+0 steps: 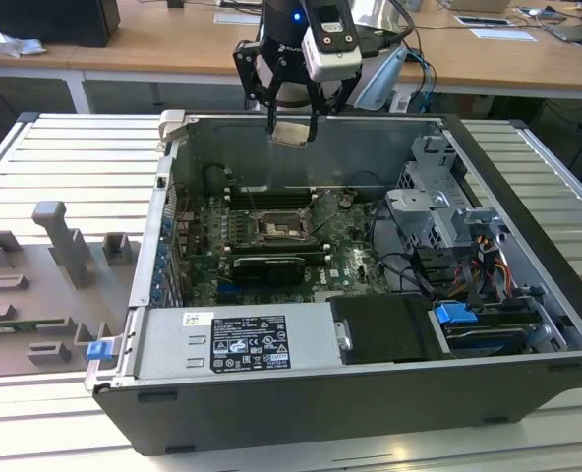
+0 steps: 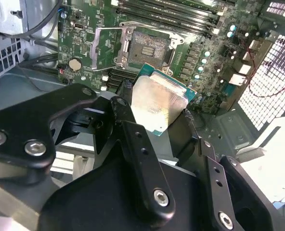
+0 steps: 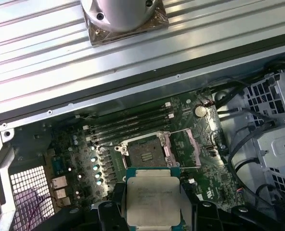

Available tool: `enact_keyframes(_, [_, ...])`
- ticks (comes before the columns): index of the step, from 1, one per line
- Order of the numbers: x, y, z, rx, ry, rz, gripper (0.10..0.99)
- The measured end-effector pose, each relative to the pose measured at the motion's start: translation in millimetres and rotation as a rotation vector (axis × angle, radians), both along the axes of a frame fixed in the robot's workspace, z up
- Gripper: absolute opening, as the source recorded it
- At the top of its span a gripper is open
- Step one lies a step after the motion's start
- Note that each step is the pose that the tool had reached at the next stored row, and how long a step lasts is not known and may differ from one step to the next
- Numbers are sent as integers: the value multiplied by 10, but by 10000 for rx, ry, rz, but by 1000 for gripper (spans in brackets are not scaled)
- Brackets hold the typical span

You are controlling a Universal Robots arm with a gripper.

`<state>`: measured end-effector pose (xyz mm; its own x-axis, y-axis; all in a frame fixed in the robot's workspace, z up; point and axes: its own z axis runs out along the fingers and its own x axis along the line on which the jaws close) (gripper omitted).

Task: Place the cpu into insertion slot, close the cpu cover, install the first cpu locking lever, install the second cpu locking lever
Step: 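Place the cpu into insertion slot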

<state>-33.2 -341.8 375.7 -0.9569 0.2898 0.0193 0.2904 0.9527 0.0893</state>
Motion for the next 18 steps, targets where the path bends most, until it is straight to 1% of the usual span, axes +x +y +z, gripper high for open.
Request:
enact_keyframes(4, [0, 0, 0, 0, 0, -339, 541])
enact_keyframes(7, [0, 0, 0, 0, 1, -749, 541])
enact_keyframes(13, [0, 0, 0, 0, 0, -1161, 541])
enact_keyframes(18, [0, 0, 0, 0, 0, -1663, 541])
